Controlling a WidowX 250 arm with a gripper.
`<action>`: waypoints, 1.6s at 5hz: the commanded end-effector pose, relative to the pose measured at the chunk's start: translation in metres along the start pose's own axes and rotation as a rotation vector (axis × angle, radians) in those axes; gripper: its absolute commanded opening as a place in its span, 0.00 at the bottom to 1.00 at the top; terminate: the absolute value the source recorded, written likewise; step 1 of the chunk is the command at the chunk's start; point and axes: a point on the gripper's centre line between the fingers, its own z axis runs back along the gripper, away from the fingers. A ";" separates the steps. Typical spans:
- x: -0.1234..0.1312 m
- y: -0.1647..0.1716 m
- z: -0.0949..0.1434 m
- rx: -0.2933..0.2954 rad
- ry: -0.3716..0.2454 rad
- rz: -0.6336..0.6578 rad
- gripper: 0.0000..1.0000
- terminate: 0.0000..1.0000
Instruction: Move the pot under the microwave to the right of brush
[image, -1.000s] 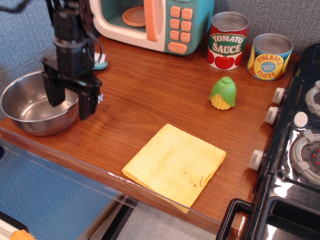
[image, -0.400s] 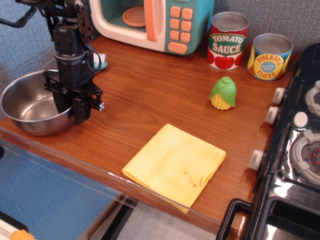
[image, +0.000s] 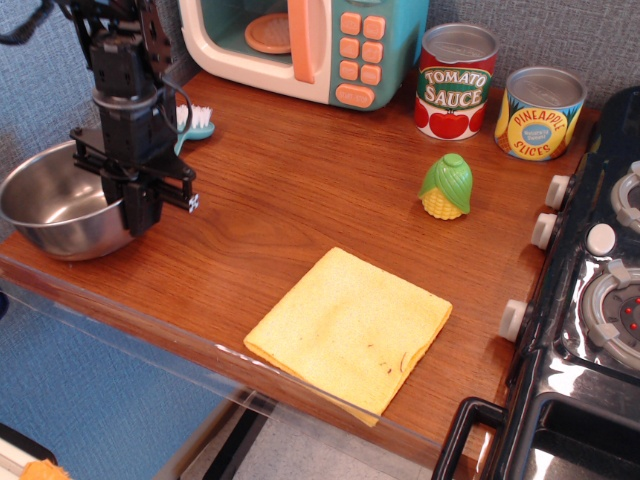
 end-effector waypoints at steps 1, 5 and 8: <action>0.014 -0.028 0.069 0.082 -0.115 -0.019 0.00 0.00; 0.127 -0.121 0.071 0.029 -0.088 -0.148 0.00 0.00; 0.128 -0.106 0.046 0.070 -0.026 -0.127 0.00 0.00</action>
